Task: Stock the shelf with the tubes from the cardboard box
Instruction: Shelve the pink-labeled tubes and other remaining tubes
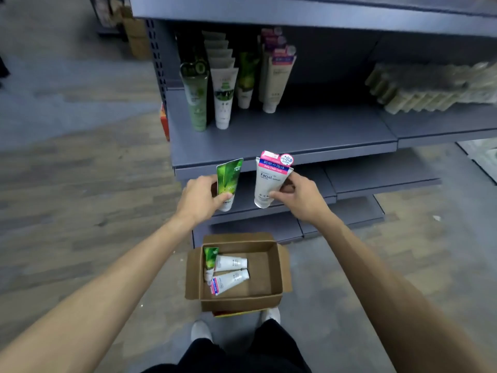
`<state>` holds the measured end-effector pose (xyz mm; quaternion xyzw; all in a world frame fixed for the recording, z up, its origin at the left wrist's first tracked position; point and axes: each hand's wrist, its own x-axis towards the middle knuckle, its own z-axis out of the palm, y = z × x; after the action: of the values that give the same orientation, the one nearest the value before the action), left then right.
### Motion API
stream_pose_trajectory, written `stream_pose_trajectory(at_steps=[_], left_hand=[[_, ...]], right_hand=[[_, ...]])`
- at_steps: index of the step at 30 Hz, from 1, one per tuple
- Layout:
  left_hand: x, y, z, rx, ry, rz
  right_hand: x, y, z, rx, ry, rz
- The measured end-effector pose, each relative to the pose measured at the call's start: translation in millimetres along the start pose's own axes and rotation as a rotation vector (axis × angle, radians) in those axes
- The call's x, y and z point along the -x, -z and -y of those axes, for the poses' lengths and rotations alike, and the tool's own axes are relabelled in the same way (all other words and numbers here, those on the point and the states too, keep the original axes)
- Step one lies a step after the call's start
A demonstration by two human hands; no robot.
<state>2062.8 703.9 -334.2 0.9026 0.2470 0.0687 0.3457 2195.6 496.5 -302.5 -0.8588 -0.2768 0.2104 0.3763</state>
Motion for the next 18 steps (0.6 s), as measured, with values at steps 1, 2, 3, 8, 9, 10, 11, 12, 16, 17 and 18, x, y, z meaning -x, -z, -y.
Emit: stream_pose_trajectory(at_steps=[1, 2, 3, 8, 9, 10, 11, 12, 16, 17, 18], left_hand=[[-5.1, 5.5, -8.6, -0.003, -0.026, -0.013], [-9.8, 10.1, -17.1, -0.006, -0.046, -0.024], [-14.1, 14.1, -25.5, -0.006, -0.061, -0.037], [-32.4, 21.0, -54.1, 0.005, -0.081, -0.093], [-35.3, 21.1, -58.7, 0.008, -0.075, -0.108], [-38.4, 20.4, -63.9, 0.012, -0.068, -0.128], [-41.6, 19.4, -69.6, 0.011, -0.053, -0.154], [-45.0, 18.1, -75.7, 0.004, -0.031, -0.186], [-62.0, 11.8, -92.6, -0.015, 0.065, -0.27], [-66.1, 10.1, -95.3, -0.014, 0.083, -0.276], [-69.6, 7.9, -97.8, -0.015, 0.098, -0.284]], right_hand=[[-4.5, 7.8, 4.0, -0.001, 0.012, -0.015], [-9.3, 15.4, 8.1, -0.003, 0.028, -0.024], [-15.0, 23.0, 11.9, 0.003, 0.045, -0.03], [-50.6, 57.0, 22.7, 0.041, 0.142, -0.052], [-59.5, 62.7, 22.2, 0.037, 0.155, -0.064], [-69.0, 68.4, 20.6, 0.034, 0.168, -0.082], [-78.3, 73.9, 18.0, 0.029, 0.177, -0.099], [-87.6, 78.6, 15.0, 0.021, 0.182, -0.11], [-122.0, 90.4, -2.5, 0.033, 0.184, -0.088], [-129.6, 92.4, -6.7, 0.038, 0.191, -0.076], [-137.4, 94.2, -10.8, 0.039, 0.194, -0.069]])
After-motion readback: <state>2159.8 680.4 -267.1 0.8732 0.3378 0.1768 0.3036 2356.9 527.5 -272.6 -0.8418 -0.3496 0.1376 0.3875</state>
